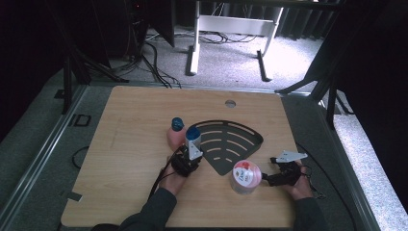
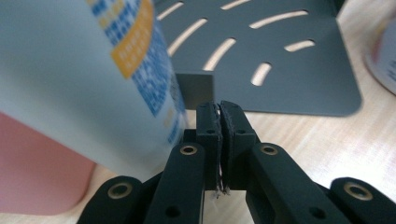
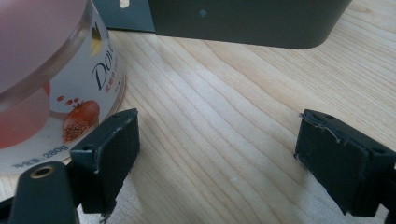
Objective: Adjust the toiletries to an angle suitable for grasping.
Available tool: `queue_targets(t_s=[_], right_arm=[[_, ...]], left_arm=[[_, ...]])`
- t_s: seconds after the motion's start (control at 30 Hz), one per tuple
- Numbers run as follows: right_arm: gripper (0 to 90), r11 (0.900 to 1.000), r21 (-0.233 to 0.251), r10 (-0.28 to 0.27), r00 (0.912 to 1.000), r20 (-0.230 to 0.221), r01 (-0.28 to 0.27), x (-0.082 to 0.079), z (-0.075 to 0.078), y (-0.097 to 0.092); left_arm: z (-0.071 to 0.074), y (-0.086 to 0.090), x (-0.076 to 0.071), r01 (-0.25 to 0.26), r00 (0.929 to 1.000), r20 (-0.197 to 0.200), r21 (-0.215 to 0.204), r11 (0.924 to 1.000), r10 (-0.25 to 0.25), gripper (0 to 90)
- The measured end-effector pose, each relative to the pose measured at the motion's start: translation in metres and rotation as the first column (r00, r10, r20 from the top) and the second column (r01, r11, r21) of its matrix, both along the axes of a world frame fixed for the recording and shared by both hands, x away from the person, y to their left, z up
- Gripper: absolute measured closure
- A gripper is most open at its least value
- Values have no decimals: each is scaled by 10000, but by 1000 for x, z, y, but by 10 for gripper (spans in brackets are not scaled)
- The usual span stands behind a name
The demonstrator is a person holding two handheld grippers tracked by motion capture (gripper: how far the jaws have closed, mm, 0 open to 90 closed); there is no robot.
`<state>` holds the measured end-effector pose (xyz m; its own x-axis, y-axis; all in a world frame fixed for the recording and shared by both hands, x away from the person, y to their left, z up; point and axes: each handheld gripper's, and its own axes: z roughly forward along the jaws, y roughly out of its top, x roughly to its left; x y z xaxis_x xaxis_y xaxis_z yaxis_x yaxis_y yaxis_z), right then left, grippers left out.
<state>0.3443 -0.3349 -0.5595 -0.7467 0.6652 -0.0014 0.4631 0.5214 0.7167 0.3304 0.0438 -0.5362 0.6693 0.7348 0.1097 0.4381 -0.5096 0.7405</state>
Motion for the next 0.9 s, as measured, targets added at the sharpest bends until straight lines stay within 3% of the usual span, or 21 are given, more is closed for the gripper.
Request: queue_targets(t_s=[0.43, 0.9], right_arm=[[135, 10000, -11, -2, 10000, 5, 2, 0, 0, 0], [136, 10000, -15, 1, 10000, 18, -1, 0, 0, 0]], left_arm=[[-2, 12, 9, -638, 9980, 16, -103, 9979, 638, 870], [-8, 13, 10, -485, 9985, -230, 84, 9988, 487, 837]])
